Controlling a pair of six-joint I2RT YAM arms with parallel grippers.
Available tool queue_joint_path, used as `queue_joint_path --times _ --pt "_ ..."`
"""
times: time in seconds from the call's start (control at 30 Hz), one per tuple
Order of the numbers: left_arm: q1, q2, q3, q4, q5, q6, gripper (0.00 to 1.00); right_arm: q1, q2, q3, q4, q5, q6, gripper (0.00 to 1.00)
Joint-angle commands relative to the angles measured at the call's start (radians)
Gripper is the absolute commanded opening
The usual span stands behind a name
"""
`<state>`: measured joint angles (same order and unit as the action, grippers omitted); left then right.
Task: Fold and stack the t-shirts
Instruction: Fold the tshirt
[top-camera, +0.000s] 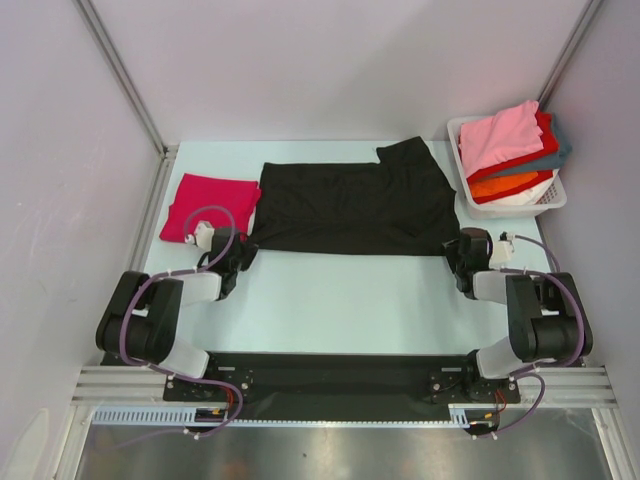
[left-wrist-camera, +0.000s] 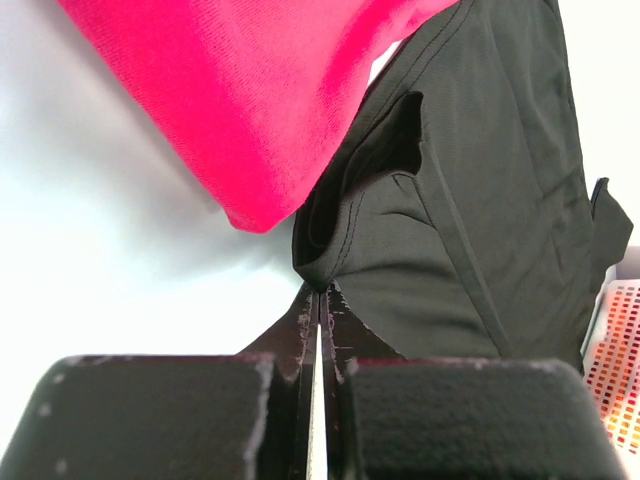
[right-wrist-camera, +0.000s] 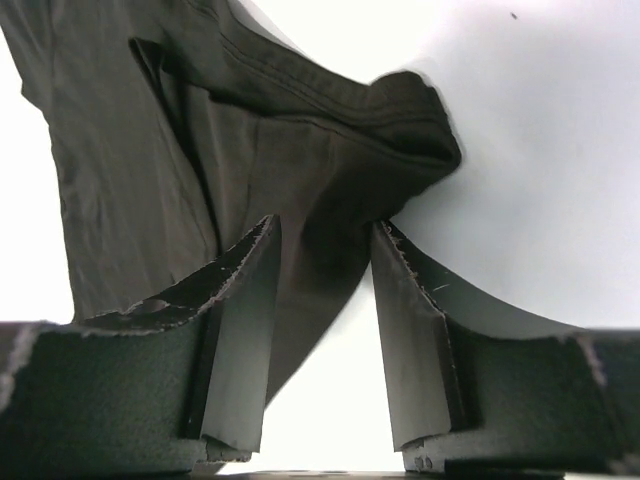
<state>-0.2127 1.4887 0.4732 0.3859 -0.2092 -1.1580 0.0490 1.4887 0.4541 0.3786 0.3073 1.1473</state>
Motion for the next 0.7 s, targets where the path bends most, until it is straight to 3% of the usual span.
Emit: queue_joint_path --times 0.0,0.03,0.17,0.33,0.67 --pt "0.009 -0.038 0.004 -0.004 -0.024 0.027 0.0 -0.008 0.051 0.023 -0.026 0.033 0.028 0.46" --pt "0.009 -0.041 0.005 -0.005 -0.025 0.027 0.0 -0.008 0.062 0.034 -0.046 0.038 0.029 0.45" --pt "0.007 -0.047 0.008 -0.01 -0.027 0.034 0.0 -0.006 0.026 0.032 -0.063 0.067 0.025 0.03" --pt "0.007 -0.059 0.024 -0.038 -0.038 0.052 0.0 -0.006 -0.05 0.027 -0.133 0.115 -0.014 0.0" --pt "0.022 -0.146 0.16 -0.215 -0.044 0.075 0.0 0.014 -0.156 0.256 -0.372 0.121 -0.07 0.0"
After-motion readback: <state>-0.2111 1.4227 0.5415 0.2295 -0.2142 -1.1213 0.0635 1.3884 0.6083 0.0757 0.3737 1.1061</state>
